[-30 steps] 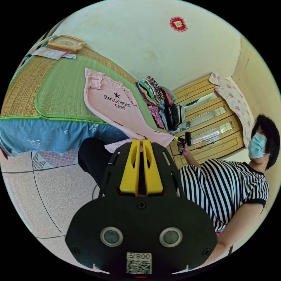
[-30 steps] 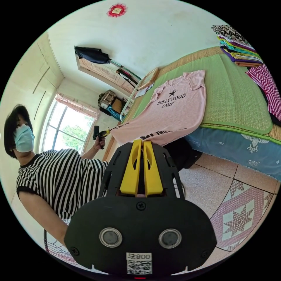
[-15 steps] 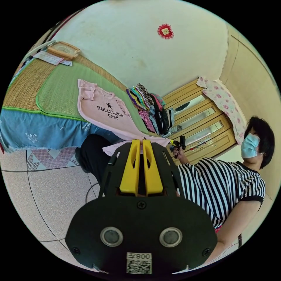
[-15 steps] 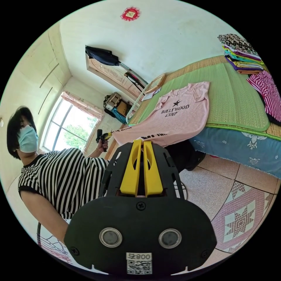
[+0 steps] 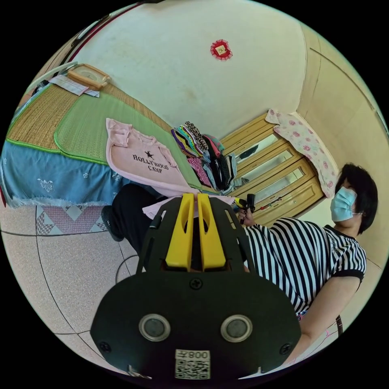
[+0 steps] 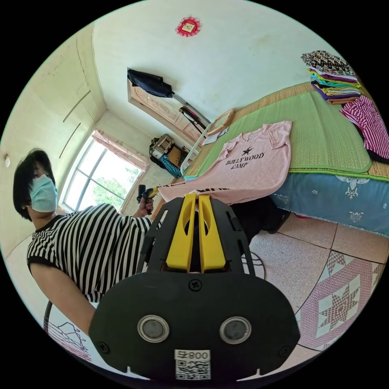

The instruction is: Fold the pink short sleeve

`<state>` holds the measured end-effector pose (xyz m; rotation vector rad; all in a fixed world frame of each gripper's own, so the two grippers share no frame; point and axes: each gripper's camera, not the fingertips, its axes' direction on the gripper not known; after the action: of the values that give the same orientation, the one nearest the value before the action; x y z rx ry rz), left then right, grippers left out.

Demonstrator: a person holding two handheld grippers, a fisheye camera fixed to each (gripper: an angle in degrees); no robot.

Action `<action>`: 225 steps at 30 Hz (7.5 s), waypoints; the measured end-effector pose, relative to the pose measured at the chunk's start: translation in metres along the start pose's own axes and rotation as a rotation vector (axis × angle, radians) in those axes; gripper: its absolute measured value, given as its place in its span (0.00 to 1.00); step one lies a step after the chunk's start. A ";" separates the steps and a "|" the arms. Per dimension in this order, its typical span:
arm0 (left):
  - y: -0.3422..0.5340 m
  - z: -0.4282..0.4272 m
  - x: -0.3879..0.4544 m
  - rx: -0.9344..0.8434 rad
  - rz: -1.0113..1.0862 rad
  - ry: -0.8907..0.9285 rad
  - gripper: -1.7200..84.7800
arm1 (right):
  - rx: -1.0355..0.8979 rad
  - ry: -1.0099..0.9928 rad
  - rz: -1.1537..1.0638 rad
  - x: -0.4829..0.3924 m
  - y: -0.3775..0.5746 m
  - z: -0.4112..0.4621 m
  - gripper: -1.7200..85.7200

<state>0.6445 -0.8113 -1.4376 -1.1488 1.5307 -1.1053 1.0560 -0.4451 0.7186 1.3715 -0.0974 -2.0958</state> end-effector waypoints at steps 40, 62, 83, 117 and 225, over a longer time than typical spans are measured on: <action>-0.232 0.096 -0.157 -0.007 -0.102 0.057 0.03 | -0.021 -0.022 0.126 0.185 -0.178 0.053 0.03; -0.550 0.183 -0.321 0.027 -0.275 -0.020 0.03 | -0.141 0.030 0.352 0.390 -0.483 0.188 0.03; -0.709 0.188 -0.371 0.089 -0.453 -0.039 0.07 | -0.076 0.044 0.478 0.413 -0.604 0.274 0.05; -0.942 0.233 0.019 -0.337 0.237 -0.817 0.12 | -0.486 1.105 -0.368 -0.004 -0.726 0.529 0.10; -0.678 0.349 -0.286 -0.116 -0.429 -0.265 0.12 | -0.236 0.533 0.219 0.299 -0.575 0.363 0.11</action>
<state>1.1484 -0.6942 -0.8086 -1.6860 1.1838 -1.0930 0.4055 -0.2397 0.4238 1.6369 0.2051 -1.4582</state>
